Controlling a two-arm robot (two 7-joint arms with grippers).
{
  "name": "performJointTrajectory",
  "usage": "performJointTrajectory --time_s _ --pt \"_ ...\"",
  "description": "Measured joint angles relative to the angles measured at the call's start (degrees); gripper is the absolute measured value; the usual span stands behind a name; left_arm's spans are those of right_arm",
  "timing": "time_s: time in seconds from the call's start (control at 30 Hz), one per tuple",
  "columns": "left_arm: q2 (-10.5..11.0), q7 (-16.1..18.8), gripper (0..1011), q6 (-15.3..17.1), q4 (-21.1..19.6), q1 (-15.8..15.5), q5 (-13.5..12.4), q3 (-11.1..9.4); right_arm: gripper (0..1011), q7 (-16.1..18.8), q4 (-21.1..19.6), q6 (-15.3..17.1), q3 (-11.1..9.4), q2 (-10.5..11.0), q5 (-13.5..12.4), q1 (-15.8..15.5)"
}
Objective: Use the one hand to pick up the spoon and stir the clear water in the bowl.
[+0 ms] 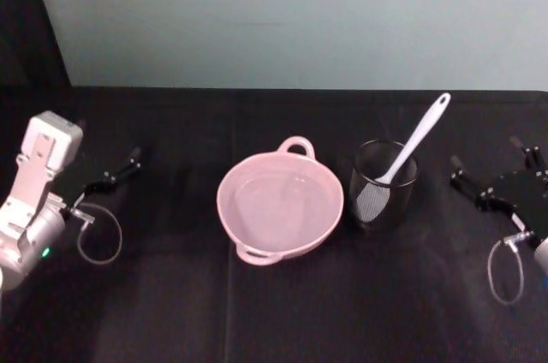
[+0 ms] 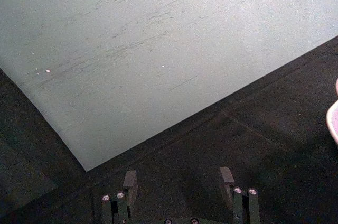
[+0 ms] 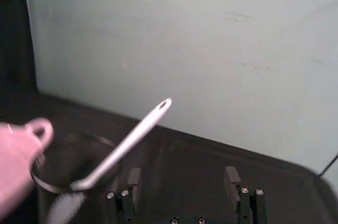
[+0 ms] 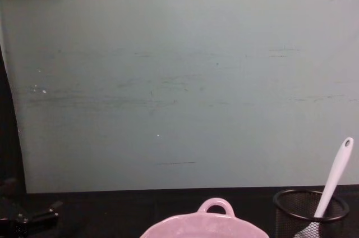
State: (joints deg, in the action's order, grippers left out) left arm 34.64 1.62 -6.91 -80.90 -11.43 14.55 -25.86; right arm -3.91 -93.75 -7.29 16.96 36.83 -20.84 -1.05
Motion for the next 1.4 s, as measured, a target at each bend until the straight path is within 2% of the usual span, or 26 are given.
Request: performJointTrajectory --time_s 0.03,0.07,0.13,0.17,0.2,0.23,0.27,0.3,0.4,0.43,0.57,0.63,0.7,0.73,0.77,1.0,1.13,1.27,1.37,1.4 --pt "0.0 0.0 1011 0.0 0.0 0.0 0.0 0.0 1003 0.8 -0.1 -0.4 -0.6 -0.4 -1.5 -0.3" --pt "0.0 0.0 1011 0.0 0.0 0.0 0.0 0.0 1003 2.3 -0.2 -1.0 -1.5 -1.3 -4.3 -0.5" --pt "0.0 0.0 1011 0.0 0.0 0.0 0.0 0.0 1003 4.0 -0.3 -1.2 -2.3 -2.2 -7.2 -0.5" --pt "0.0 0.0 1011 0.0 0.0 0.0 0.0 0.0 1002 5.9 0.0 -1.1 -2.9 -3.1 -10.0 -0.3" --pt "0.0 0.0 1011 0.0 0.0 0.0 0.0 0.0 1003 5.9 0.0 -1.1 -2.9 -3.1 -10.0 -0.3" --pt "0.0 0.0 1011 0.0 0.0 0.0 0.0 0.0 1002 7.7 0.4 -0.7 -3.3 -3.9 -12.7 0.2" --pt "0.0 0.0 1011 0.0 0.0 0.0 0.0 0.0 1002 8.7 0.8 -0.3 -3.5 -4.4 -14.0 0.5" --pt "0.0 0.0 1011 0.0 0.0 0.0 0.0 0.0 1003 10.6 1.5 0.6 -3.9 -5.1 -16.6 1.2" --pt "0.0 0.0 1011 0.0 0.0 0.0 0.0 0.0 1002 13.4 2.7 2.2 -4.2 -6.2 -20.0 2.3" --pt "0.0 0.0 1011 0.0 0.0 0.0 0.0 0.0 1003 15.4 4.0 3.7 -4.5 -7.1 -22.7 3.3" --pt "0.0 0.0 1011 0.0 0.0 0.0 0.0 0.0 1003 19.9 7.9 7.3 -5.1 -9.4 -27.9 6.5" --pt "0.0 0.0 1011 0.0 0.0 0.0 0.0 0.0 1003 20.5 8.7 7.7 -5.1 -9.8 -28.5 7.1" --pt "0.0 0.0 1011 0.0 0.0 0.0 0.0 0.0 1003 23.1 11.5 8.7 -5.3 -10.8 -30.4 9.4" --pt "0.0 0.0 1011 0.0 0.0 0.0 0.0 0.0 1003 23.1 11.5 8.7 -5.3 -10.8 -30.4 9.4" --pt "0.0 0.0 1011 0.0 0.0 0.0 0.0 0.0 1003 24.2 12.7 9.2 -5.3 -11.3 -31.4 10.3" --pt "0.0 0.0 1011 0.0 0.0 0.0 0.0 0.0 995 26.3 17.0 11.3 -5.0 -12.4 -35.2 13.5" --pt "0.0 0.0 1011 0.0 0.0 0.0 0.0 0.0 927 26.6 18.2 11.2 -4.8 -12.6 -36.1 14.5" --pt "0.0 0.0 1011 0.0 0.0 0.0 0.0 0.0 789 27.0 19.5 11.0 -4.5 -12.8 -37.1 15.6" --pt "0.0 0.0 1011 0.0 0.0 0.0 0.0 0.0 734 27.0 19.6 10.9 -4.3 -12.8 -37.4 15.7" --pt "0.0 0.0 1011 0.0 0.0 0.0 0.0 0.0 678 26.9 19.4 10.9 -4.2 -12.7 -37.7 15.7"
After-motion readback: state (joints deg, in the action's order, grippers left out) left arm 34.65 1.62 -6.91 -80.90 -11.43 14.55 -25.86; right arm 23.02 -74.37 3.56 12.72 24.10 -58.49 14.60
